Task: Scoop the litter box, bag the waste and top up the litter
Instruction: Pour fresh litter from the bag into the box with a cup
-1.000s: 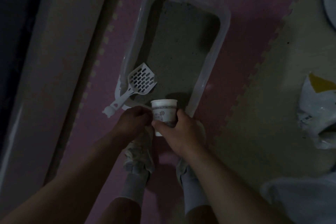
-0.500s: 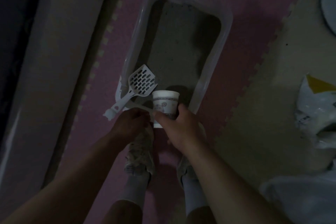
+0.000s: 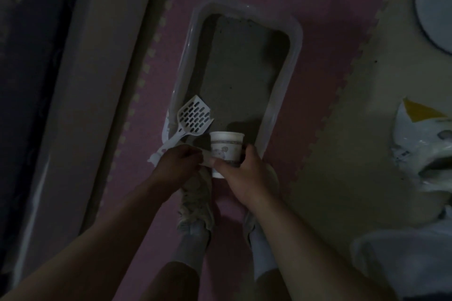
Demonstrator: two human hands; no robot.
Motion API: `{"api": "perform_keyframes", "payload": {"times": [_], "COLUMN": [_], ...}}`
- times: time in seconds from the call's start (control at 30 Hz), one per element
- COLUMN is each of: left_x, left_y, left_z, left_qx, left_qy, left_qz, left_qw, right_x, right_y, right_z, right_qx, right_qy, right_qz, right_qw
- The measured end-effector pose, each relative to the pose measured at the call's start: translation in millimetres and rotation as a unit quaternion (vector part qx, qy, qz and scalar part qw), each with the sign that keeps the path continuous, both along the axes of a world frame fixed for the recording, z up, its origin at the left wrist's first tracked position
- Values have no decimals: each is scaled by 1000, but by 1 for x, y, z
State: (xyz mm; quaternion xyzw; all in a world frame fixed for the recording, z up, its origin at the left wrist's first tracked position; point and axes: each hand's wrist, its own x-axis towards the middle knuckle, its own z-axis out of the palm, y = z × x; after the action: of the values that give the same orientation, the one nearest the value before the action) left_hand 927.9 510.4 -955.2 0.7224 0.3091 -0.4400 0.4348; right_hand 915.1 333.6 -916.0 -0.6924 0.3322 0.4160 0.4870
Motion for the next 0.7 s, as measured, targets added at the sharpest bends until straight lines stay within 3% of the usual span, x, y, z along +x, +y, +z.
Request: {"api": "perform_keyframes", "payload": {"times": [0.23, 0.43, 0.57, 0.7], "left_x": [-5, 11, 21, 15], "left_y": [-27, -98, -153, -213], "left_z": [67, 145, 154, 141], "left_qx": [-4, -58, -91, -105], "left_qy": [8, -7, -17, -13], "left_qz": [-21, -66, -97, -115], "left_qw": [1000, 996, 991, 988], "right_x": [-22, -34, -40, -59], "right_y": [-26, -83, -126, -195], "right_z": [54, 115, 119, 104], "right_qx": [-32, -81, -82, -144], "right_qy": [-10, -51, -73, -86], "right_qz": [-78, -164, -237, -341], "right_qw": [996, 982, 965, 925]}}
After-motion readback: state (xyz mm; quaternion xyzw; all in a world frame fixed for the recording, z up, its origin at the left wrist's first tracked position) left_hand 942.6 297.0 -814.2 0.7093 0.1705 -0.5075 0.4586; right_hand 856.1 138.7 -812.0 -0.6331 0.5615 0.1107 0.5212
